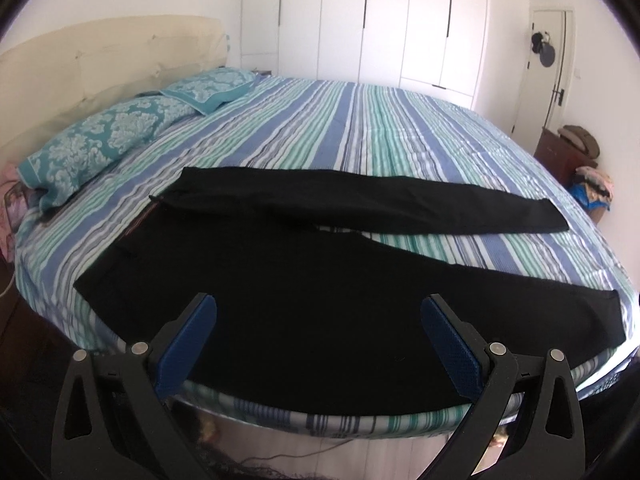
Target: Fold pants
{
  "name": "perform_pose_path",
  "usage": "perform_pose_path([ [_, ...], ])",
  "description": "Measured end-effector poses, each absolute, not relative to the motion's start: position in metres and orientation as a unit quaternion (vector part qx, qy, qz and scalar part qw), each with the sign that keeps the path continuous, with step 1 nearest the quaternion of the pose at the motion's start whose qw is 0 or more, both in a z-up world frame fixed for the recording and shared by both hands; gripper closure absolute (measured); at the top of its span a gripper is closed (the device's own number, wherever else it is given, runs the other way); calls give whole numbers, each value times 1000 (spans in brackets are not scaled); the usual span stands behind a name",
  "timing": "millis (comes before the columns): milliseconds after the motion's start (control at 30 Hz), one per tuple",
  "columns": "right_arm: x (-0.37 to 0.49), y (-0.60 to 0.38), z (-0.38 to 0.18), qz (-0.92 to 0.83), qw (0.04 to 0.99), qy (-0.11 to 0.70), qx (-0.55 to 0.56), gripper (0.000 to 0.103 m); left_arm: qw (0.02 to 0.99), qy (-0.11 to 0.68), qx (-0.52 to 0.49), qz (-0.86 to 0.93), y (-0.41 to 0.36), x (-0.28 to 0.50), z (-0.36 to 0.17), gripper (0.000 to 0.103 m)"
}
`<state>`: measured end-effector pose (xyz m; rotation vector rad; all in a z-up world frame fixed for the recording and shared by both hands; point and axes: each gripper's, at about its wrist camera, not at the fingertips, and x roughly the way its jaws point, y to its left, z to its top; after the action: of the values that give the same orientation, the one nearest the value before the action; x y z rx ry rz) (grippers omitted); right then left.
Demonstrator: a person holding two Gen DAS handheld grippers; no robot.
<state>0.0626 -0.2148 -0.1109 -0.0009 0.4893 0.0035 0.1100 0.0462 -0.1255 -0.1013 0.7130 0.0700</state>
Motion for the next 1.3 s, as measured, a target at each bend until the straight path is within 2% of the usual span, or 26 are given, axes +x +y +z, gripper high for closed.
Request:
perform_pose_path([
  [233,70,-214,-117,10,967,255,6,0,936,348,-44,40,47,112,-130,1],
  [400,94,-234,-113,30,958,279,60,0,934,351,-53,44,53,116,-133,1],
  [633,208,-351,-110,-15,908,317,274,0,924,374,-58,61,60,139,-149,1],
  [833,335,-460,-147,-87,886,375,257,0,915,395,-52,67,61,153,-164,1],
  [933,398,-508,-169,-94,869,421,245,7,909,408,-45,67,59,159,-173,1],
  [1000,427,-525,-180,-89,857,444,246,18,906,416,-41,66,57,164,-178,1],
  [1133,486,-538,-201,-90,846,483,207,29,895,439,-40,69,56,173,-191,1],
  [1200,510,-537,-212,-90,839,504,183,40,887,453,-48,72,56,178,-199,1],
  [1300,530,-533,-227,-104,836,518,149,41,883,461,-52,70,57,179,-202,1],
])
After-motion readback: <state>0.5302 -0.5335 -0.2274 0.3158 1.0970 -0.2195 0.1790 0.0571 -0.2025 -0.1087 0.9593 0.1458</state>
